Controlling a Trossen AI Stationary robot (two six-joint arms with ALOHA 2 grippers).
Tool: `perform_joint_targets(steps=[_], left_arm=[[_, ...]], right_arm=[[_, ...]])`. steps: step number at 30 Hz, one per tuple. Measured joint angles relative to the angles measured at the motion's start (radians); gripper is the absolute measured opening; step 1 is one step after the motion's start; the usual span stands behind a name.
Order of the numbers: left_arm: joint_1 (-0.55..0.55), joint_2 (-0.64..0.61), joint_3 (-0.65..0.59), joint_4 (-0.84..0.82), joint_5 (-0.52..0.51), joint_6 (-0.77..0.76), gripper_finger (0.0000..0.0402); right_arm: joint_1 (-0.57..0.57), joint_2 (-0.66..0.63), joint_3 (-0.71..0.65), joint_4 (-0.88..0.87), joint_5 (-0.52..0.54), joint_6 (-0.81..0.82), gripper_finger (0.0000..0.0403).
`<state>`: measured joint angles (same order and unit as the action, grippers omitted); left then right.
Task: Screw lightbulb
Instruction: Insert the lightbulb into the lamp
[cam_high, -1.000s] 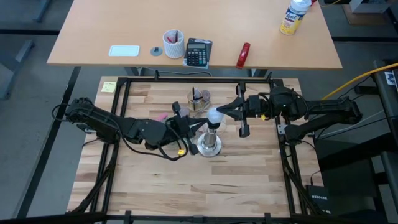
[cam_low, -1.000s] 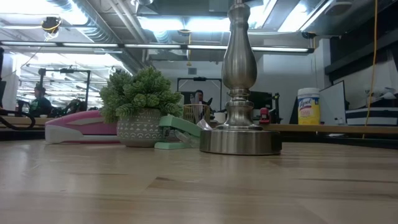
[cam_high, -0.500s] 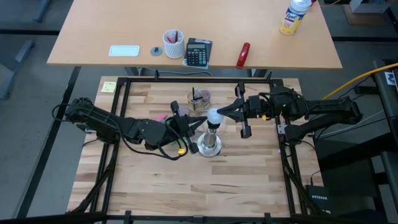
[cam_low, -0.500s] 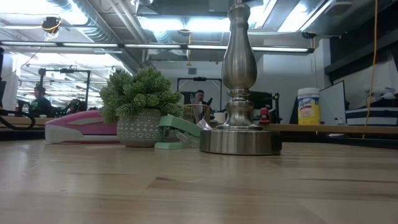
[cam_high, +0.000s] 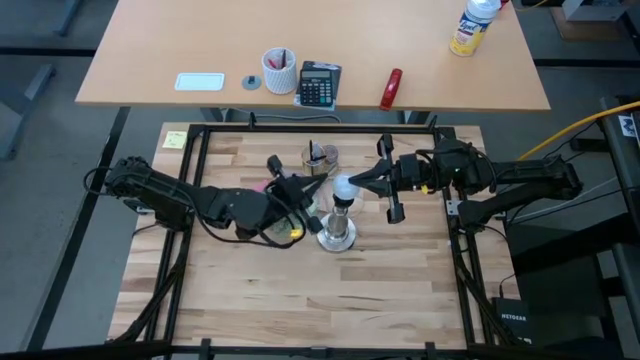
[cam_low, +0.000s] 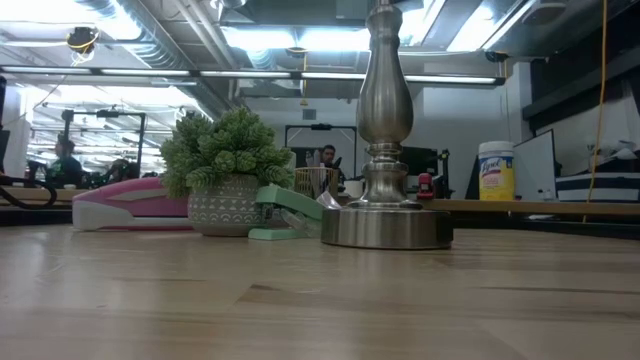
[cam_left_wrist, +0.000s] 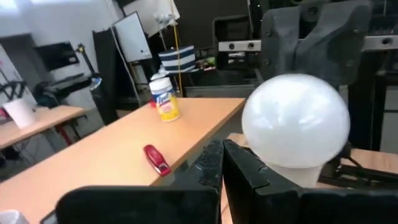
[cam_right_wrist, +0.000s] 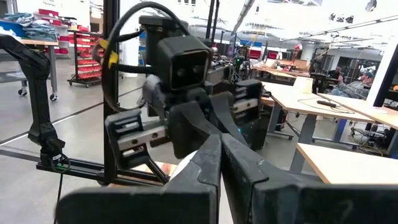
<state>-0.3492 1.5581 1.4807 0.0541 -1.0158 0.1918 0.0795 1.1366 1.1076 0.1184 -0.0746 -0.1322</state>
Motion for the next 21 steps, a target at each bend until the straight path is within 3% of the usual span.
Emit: perform_joint_targets(steps=[9, 16, 21], left_arm=[[-0.078, 0.0, 0.0, 0.061, 0.006, 0.046, 0.0001], [-0.083, 0.03, 0.0, 0.062, 0.16, -0.032, 0.0001], [-0.056, 0.073, 0.0, 0.063, 0.166, -0.054, 0.0001]], right_arm=[[0.0, 0.0, 0.0, 0.0, 0.013, 0.0, 0.0017], [0.0, 0.0, 0.0, 0.001, 0.018, 0.0, 0.0017], [0.0, 0.0, 0.0, 0.004, 0.019, 0.0, 0.0017]])
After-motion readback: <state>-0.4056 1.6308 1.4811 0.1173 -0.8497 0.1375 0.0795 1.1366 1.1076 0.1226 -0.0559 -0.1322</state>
